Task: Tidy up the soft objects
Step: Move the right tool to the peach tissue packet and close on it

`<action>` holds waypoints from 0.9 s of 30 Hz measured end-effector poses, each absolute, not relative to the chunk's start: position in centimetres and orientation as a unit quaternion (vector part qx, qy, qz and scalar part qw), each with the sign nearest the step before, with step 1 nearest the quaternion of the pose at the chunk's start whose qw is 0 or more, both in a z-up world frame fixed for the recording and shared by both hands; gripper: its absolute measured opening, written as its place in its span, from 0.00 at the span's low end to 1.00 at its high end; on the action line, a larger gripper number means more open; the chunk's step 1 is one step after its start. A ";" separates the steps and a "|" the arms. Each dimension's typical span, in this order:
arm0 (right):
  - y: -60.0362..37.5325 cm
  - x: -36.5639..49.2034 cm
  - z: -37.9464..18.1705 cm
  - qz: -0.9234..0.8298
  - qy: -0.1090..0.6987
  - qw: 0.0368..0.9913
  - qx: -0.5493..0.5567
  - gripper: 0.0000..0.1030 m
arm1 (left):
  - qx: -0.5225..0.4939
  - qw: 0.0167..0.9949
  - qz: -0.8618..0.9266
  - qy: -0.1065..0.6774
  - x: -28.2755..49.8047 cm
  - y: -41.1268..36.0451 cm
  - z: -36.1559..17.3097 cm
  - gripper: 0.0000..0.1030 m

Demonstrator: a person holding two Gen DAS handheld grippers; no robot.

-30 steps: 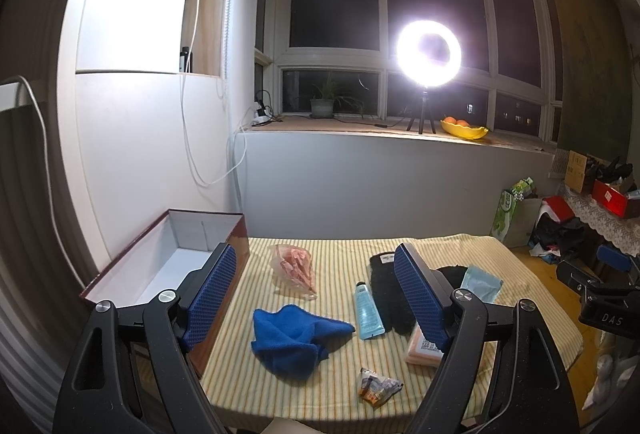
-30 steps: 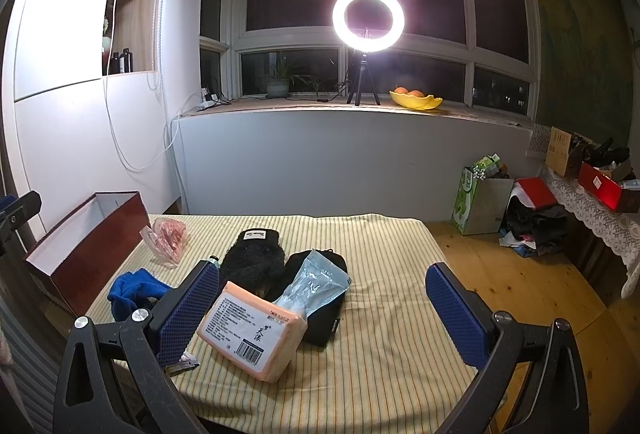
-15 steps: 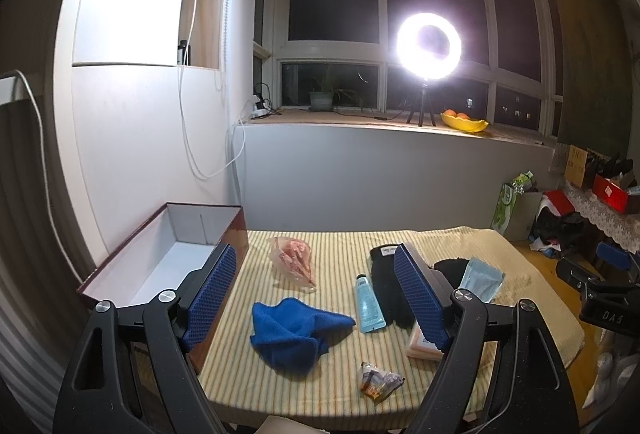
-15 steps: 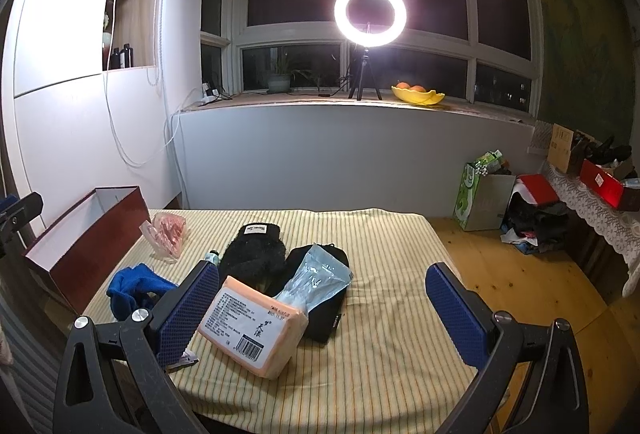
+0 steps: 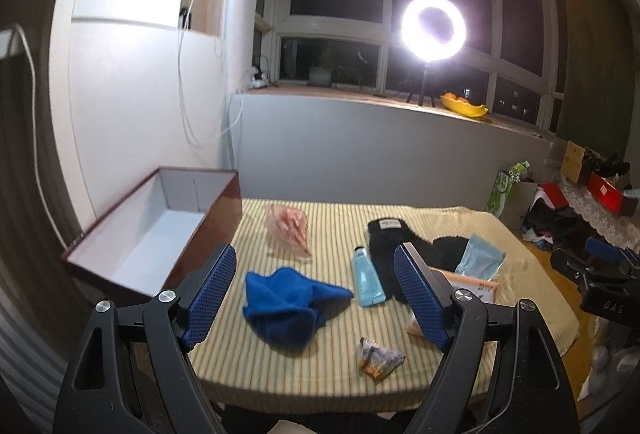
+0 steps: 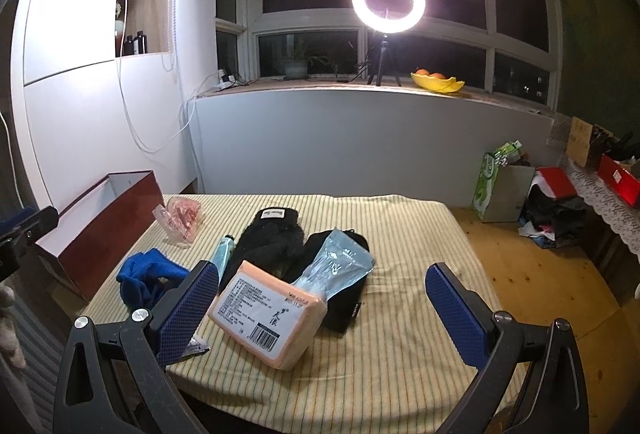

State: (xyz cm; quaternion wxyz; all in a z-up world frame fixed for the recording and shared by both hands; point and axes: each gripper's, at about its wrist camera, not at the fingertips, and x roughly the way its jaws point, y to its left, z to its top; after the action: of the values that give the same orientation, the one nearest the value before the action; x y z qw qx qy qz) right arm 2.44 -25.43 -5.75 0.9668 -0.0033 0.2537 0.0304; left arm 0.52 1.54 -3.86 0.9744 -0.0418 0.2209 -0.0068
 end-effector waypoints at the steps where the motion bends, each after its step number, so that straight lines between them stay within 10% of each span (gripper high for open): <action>1: -25.4 2.5 -5.9 0.033 0.256 0.966 -0.004 0.99 | -0.046 0.972 -0.008 0.228 0.6 1.8 -4.2 0.79; 27: -28.0 6.1 -12.1 0.126 0.365 0.915 0.118 0.99 | -0.092 0.919 -0.118 0.364 4.9 0.4 -10.6 0.76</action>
State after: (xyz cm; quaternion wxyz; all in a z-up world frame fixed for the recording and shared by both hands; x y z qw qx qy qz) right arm 6.11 -28.05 -12.09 0.9147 0.1178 0.3652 0.1264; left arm 4.90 0.38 -10.60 0.9193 -0.0916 0.3639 -0.1185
